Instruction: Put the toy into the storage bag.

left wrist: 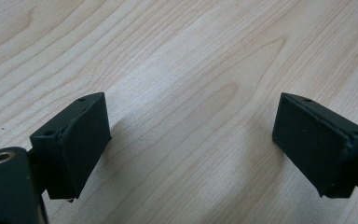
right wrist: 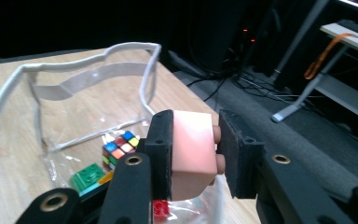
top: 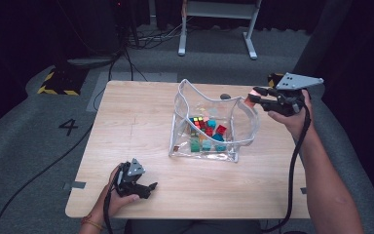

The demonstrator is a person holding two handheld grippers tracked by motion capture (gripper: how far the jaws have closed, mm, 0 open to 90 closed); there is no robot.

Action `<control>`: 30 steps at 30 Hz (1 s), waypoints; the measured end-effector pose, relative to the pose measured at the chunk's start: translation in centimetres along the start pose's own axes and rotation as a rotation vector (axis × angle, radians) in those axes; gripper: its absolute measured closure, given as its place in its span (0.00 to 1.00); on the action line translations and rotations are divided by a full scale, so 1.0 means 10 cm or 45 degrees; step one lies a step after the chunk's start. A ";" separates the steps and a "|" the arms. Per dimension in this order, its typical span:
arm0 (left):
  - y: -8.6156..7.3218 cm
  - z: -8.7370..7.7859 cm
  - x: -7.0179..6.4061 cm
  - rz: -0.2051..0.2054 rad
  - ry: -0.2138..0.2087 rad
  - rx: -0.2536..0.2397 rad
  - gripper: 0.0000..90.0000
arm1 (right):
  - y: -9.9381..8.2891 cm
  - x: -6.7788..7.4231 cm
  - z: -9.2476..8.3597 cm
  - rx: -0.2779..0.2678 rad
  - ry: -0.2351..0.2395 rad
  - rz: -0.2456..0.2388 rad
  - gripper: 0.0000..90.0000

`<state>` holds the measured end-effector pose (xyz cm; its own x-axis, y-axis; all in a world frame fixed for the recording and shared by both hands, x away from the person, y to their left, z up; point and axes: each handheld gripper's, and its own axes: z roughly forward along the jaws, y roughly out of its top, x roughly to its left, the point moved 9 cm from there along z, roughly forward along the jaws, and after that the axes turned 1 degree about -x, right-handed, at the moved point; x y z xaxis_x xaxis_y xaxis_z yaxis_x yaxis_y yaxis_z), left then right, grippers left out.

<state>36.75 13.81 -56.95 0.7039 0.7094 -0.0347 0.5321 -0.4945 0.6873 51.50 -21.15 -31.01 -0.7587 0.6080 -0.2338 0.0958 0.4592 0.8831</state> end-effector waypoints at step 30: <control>0.00 0.00 0.00 0.003 0.000 -0.001 0.13 | -0.18 0.69 1.00 0.373 0.343 -0.181 0.74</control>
<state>36.77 13.81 -56.94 0.7055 0.7079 -0.0331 0.5298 -0.4958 0.6881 52.57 -11.33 -38.31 -0.9153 0.3518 -0.1960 0.1275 0.7147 0.6877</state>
